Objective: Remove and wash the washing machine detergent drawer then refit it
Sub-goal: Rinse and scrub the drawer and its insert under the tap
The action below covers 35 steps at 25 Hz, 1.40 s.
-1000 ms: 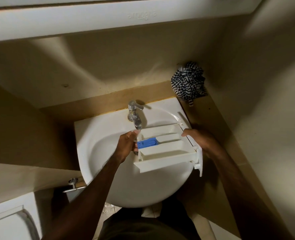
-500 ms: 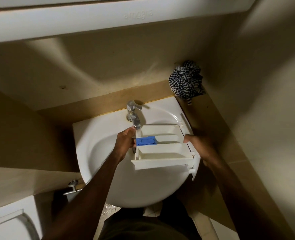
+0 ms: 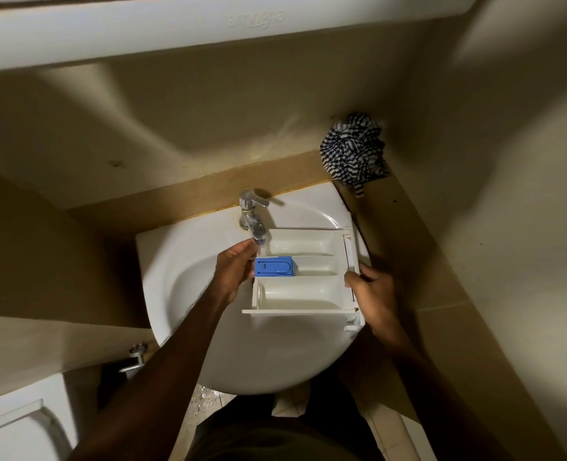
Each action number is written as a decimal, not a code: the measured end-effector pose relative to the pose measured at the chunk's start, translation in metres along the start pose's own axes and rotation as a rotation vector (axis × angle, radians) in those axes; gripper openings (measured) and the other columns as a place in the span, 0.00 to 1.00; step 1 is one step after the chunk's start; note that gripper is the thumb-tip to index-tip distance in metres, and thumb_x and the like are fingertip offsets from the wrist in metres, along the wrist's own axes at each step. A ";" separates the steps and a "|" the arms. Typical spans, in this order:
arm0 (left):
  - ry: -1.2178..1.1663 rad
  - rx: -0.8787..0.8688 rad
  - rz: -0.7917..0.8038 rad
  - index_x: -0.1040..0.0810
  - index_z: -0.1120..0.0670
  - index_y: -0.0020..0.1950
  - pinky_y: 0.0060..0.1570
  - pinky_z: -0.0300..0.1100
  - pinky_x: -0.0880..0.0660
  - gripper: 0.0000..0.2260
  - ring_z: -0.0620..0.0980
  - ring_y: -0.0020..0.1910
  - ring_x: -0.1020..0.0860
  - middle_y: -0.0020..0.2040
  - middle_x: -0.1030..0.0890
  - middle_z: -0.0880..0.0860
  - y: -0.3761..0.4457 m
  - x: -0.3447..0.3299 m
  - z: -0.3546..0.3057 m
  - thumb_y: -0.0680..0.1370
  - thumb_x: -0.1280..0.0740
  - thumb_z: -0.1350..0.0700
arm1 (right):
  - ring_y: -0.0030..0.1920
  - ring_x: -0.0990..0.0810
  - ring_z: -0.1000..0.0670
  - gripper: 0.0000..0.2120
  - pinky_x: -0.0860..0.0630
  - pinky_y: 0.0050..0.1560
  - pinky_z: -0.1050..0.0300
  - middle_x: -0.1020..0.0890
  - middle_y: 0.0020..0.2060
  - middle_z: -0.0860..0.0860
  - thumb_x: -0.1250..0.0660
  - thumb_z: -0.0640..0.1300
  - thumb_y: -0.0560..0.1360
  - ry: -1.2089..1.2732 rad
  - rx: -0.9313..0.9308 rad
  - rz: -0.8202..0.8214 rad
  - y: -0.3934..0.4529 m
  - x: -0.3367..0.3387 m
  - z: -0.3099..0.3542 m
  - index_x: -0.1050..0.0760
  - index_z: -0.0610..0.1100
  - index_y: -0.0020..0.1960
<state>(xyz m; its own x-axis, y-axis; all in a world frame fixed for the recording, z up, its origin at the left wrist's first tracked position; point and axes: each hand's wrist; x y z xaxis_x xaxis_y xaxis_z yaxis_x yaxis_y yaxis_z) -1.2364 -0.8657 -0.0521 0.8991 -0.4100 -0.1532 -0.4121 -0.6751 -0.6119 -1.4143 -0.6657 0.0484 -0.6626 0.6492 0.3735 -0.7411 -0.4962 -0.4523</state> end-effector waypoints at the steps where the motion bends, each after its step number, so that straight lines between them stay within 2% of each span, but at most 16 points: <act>1: -0.017 0.019 0.030 0.18 0.53 0.65 0.37 0.36 0.20 0.13 0.46 0.42 0.15 0.48 0.13 0.51 0.000 -0.001 -0.004 0.83 0.31 0.51 | 0.28 0.21 0.60 0.11 0.27 0.29 0.68 0.15 0.30 0.57 0.33 0.47 0.63 0.006 0.011 -0.001 -0.001 0.000 -0.001 0.14 0.56 0.41; 5: -0.042 0.088 0.118 0.18 0.53 0.67 0.42 0.39 0.17 0.14 0.47 0.49 0.14 0.53 0.12 0.50 0.002 0.001 -0.011 0.82 0.29 0.56 | 0.31 0.18 0.58 0.19 0.25 0.32 0.63 0.14 0.33 0.57 0.33 0.54 0.62 -0.030 0.025 -0.018 -0.004 -0.002 -0.004 0.13 0.54 0.51; 9: 0.053 0.163 0.167 0.25 0.56 0.75 0.60 0.50 0.18 0.25 0.55 0.61 0.18 0.67 0.18 0.56 0.005 0.010 -0.015 0.79 0.26 0.58 | 0.43 0.12 0.48 0.28 0.15 0.45 0.50 0.11 0.41 0.54 0.33 0.56 0.61 -0.049 0.029 0.002 -0.001 0.000 -0.004 0.15 0.54 0.60; 10: 0.092 0.144 0.146 0.24 0.57 0.73 0.59 0.51 0.19 0.26 0.55 0.60 0.18 0.66 0.17 0.56 0.005 0.009 -0.014 0.77 0.24 0.55 | 0.44 0.12 0.47 0.28 0.14 0.47 0.48 0.11 0.41 0.54 0.33 0.55 0.61 -0.048 0.031 0.003 -0.001 0.000 -0.004 0.14 0.54 0.60; 12: 0.154 0.083 0.059 0.17 0.59 0.61 0.53 0.51 0.19 0.21 0.55 0.51 0.18 0.55 0.15 0.56 0.006 0.003 -0.015 0.74 0.21 0.48 | 0.45 0.12 0.46 0.26 0.14 0.48 0.45 0.11 0.42 0.55 0.33 0.55 0.62 -0.054 0.045 0.004 -0.003 -0.003 -0.005 0.14 0.55 0.59; 14: 0.198 0.059 -0.064 0.18 0.59 0.47 0.50 0.52 0.19 0.14 0.55 0.43 0.20 0.45 0.16 0.58 0.009 -0.004 -0.016 0.75 0.22 0.48 | 0.45 0.12 0.49 0.28 0.14 0.50 0.45 0.11 0.43 0.57 0.33 0.56 0.63 -0.069 0.058 -0.004 -0.007 -0.008 -0.004 0.16 0.57 0.63; 16: 0.288 0.051 -0.090 0.21 0.56 0.43 0.43 0.49 0.18 0.11 0.52 0.39 0.21 0.39 0.19 0.55 0.012 -0.007 -0.019 0.76 0.22 0.52 | 0.44 0.13 0.51 0.30 0.14 0.50 0.46 0.12 0.42 0.59 0.33 0.59 0.62 -0.102 0.059 -0.030 -0.011 -0.013 -0.004 0.20 0.63 0.64; 18: 0.392 0.055 -0.044 0.21 0.54 0.43 0.37 0.43 0.19 0.09 0.51 0.38 0.21 0.37 0.19 0.53 0.012 -0.006 -0.025 0.76 0.22 0.56 | 0.44 0.14 0.52 0.33 0.14 0.51 0.47 0.13 0.42 0.59 0.33 0.61 0.61 -0.150 0.064 -0.043 -0.014 -0.014 -0.004 0.23 0.66 0.67; 22: 0.495 0.043 0.011 0.25 0.55 0.44 0.38 0.43 0.22 0.13 0.49 0.37 0.23 0.36 0.22 0.52 0.010 -0.003 -0.024 0.74 0.20 0.59 | 0.47 0.14 0.51 0.37 0.15 0.54 0.46 0.13 0.45 0.59 0.34 0.62 0.59 -0.131 0.052 -0.054 -0.012 -0.013 -0.005 0.23 0.63 0.69; 24: 0.479 -0.021 -0.044 0.24 0.58 0.47 0.41 0.47 0.23 0.13 0.51 0.39 0.23 0.38 0.21 0.53 0.008 -0.005 -0.018 0.74 0.20 0.56 | 0.47 0.14 0.51 0.37 0.15 0.54 0.46 0.13 0.46 0.60 0.34 0.62 0.59 -0.133 0.062 -0.059 -0.012 -0.015 -0.004 0.22 0.63 0.69; 27: 0.482 -0.096 -0.071 0.24 0.59 0.46 0.44 0.49 0.26 0.18 0.53 0.41 0.23 0.40 0.21 0.55 0.004 -0.008 -0.018 0.78 0.25 0.45 | 0.49 0.14 0.51 0.36 0.15 0.55 0.46 0.12 0.48 0.59 0.33 0.61 0.60 -0.094 0.056 -0.054 -0.009 -0.014 -0.003 0.22 0.62 0.69; 28: 0.433 -0.069 -0.030 0.23 0.59 0.48 0.46 0.48 0.24 0.17 0.55 0.44 0.21 0.42 0.20 0.55 0.005 -0.006 -0.018 0.81 0.29 0.45 | 0.49 0.13 0.50 0.36 0.15 0.56 0.45 0.12 0.49 0.58 0.33 0.60 0.61 -0.080 0.051 -0.048 -0.007 -0.012 -0.003 0.22 0.62 0.70; 30: 0.247 0.033 0.057 0.20 0.59 0.62 0.56 0.50 0.21 0.13 0.59 0.56 0.19 0.52 0.18 0.56 0.006 0.002 -0.016 0.86 0.36 0.51 | 0.49 0.13 0.50 0.34 0.15 0.55 0.44 0.12 0.50 0.58 0.32 0.58 0.62 -0.058 0.056 -0.042 -0.004 -0.008 -0.004 0.21 0.60 0.69; 32: 0.115 0.100 0.093 0.22 0.58 0.70 0.63 0.52 0.21 0.13 0.57 0.60 0.19 0.59 0.17 0.57 0.003 0.009 -0.010 0.87 0.38 0.57 | 0.48 0.12 0.49 0.30 0.15 0.53 0.43 0.11 0.48 0.57 0.32 0.57 0.64 -0.042 0.066 -0.041 -0.002 -0.005 -0.006 0.19 0.58 0.67; 33: 0.094 0.110 0.086 0.22 0.57 0.69 0.61 0.50 0.19 0.13 0.55 0.59 0.18 0.60 0.16 0.57 0.003 0.011 -0.005 0.86 0.37 0.58 | 0.47 0.12 0.49 0.28 0.15 0.52 0.44 0.11 0.47 0.58 0.32 0.56 0.64 -0.039 0.068 -0.038 -0.002 -0.005 -0.005 0.17 0.58 0.64; 35: 0.138 0.095 0.040 0.18 0.56 0.65 0.47 0.42 0.16 0.10 0.50 0.50 0.15 0.56 0.14 0.56 0.003 0.009 0.000 0.84 0.33 0.59 | 0.44 0.13 0.51 0.25 0.15 0.46 0.50 0.12 0.43 0.58 0.32 0.56 0.63 -0.035 0.061 -0.026 -0.001 -0.006 -0.005 0.15 0.58 0.60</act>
<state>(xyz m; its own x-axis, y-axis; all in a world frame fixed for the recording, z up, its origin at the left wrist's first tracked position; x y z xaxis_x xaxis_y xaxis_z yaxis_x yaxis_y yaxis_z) -1.2292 -0.8715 -0.0552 0.8507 -0.5203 -0.0750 -0.4256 -0.5980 -0.6791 -1.4089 -0.6658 0.0428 -0.6460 0.6421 0.4129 -0.7623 -0.5146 -0.3924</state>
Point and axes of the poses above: each hand's wrist, its own y-axis towards the middle knuckle, its own x-axis out of the back of the hand, z = x × y
